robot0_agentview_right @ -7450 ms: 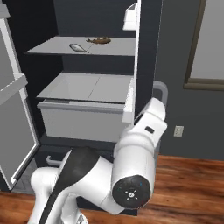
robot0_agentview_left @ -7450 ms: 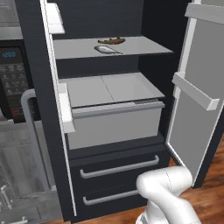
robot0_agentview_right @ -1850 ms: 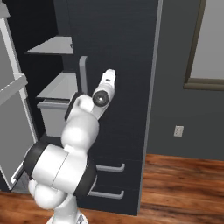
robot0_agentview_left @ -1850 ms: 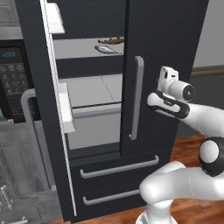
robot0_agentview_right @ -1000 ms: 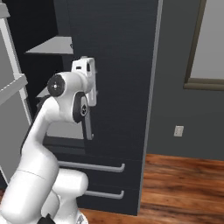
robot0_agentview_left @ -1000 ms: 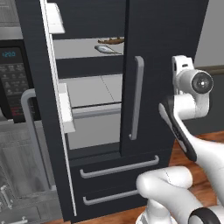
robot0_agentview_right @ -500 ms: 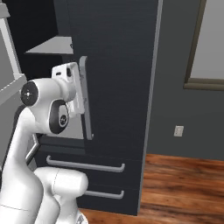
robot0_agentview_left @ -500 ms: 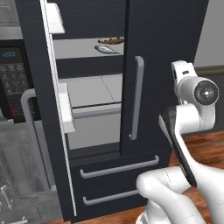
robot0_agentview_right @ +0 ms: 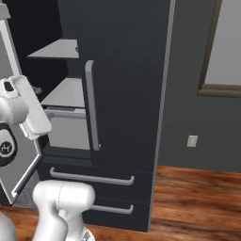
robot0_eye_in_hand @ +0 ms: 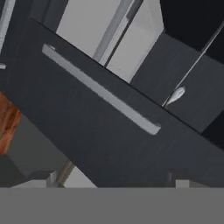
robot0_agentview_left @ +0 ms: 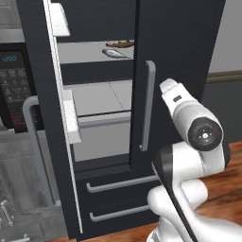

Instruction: Place the fish on the counter behind the older fish on the same shelf of the fridge to maintain FIFO order. Close the fridge door when finished.

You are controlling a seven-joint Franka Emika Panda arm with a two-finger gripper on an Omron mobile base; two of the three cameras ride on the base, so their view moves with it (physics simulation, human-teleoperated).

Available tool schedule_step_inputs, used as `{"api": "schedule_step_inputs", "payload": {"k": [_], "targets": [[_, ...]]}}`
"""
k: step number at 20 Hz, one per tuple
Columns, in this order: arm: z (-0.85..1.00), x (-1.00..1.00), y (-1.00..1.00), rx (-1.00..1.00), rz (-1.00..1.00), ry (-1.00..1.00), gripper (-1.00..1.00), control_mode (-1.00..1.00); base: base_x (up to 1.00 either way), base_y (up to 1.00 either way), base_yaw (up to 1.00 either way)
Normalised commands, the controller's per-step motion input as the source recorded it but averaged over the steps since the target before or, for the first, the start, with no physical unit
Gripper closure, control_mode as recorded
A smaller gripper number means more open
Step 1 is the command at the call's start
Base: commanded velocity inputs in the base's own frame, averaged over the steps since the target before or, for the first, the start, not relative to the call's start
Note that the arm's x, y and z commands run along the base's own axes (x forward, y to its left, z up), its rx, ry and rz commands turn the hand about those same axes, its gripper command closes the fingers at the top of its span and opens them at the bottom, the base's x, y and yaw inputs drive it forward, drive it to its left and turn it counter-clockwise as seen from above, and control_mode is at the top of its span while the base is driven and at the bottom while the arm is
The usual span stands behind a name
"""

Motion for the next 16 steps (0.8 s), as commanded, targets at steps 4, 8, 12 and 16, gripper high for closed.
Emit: {"api": "schedule_step_inputs", "payload": {"k": [4, 8, 12, 16], "targets": [[0.03, -0.94, 0.99, -0.4, 0.17, -0.11, -1.0, -1.0, 0.0, 0.0, 0.0], [0.0, -0.88, 0.97, -0.38, 0.17, -0.26, -1.0, -1.0, 0.0, 0.0, 0.0], [-0.05, -0.97, 0.57, -0.26, 0.18, -0.45, -1.0, -1.0, 0.0, 0.0, 0.0], [-0.23, -0.41, 0.91, -0.24, 0.1, -0.36, -1.0, -1.0, 0.0, 0.0, 0.0]]}}
